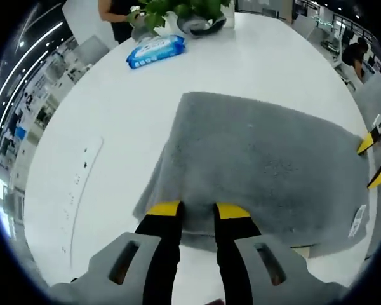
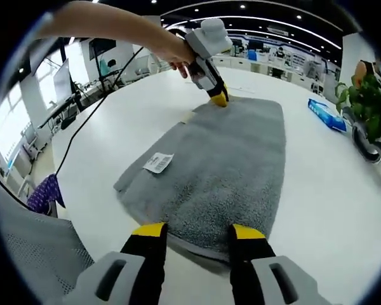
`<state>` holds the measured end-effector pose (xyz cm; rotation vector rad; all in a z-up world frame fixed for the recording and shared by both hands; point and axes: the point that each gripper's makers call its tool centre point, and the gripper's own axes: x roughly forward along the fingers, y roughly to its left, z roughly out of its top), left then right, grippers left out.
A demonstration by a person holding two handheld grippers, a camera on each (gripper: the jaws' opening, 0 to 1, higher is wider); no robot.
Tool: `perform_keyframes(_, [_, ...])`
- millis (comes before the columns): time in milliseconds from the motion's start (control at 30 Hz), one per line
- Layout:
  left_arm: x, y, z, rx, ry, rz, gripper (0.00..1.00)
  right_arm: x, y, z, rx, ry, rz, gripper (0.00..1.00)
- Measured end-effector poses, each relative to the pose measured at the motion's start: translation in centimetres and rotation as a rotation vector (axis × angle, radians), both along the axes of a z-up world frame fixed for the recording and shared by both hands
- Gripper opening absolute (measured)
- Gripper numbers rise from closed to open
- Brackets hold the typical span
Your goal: Open the folded towel by lifting each exposed corner and separating the folded layers until the towel lies flat within the target outline without major curled edges
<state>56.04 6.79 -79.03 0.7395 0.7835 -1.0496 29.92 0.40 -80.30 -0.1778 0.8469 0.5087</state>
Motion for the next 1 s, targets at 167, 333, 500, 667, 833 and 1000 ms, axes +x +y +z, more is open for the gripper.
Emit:
perform_keyframes(167, [0.0,0.7,0.7,-0.026,0.009,0.074,0.19,0.0,0.4,0.7,0.045,0.006,-0.023,0.49])
perform_keyframes(333, [-1.1,1.4,1.9,-0.091,0.012,0.113,0.19,0.1,1.3,2.1,0.053,-0.031,-0.017,0.51])
perform_keyframes(500, [-3.5,2.0,2.7,-0.181,0.045,0.173,0.19,0.1,3.4,3.4,0.067,-0.072,0.025,0.5])
perform_keyframes(667, [-6.3,2.9,3.0,-0.218,0.039,0.181,0.19,0.0,5.2,4.2,0.086,-0.09,0.058,0.49])
perform_keyframes(833, [-7.5,4.2,3.9,-0.273,-0.005,0.204,0.17,-0.5,7.0,4.4,0.081,-0.1,0.1,0.49])
perform_keyframes(1000, [-9.8,5.2,4.2,-0.295,-0.032,0.209,0.16,-0.5,8.7,4.4,0.069,-0.114,0.134,0.49])
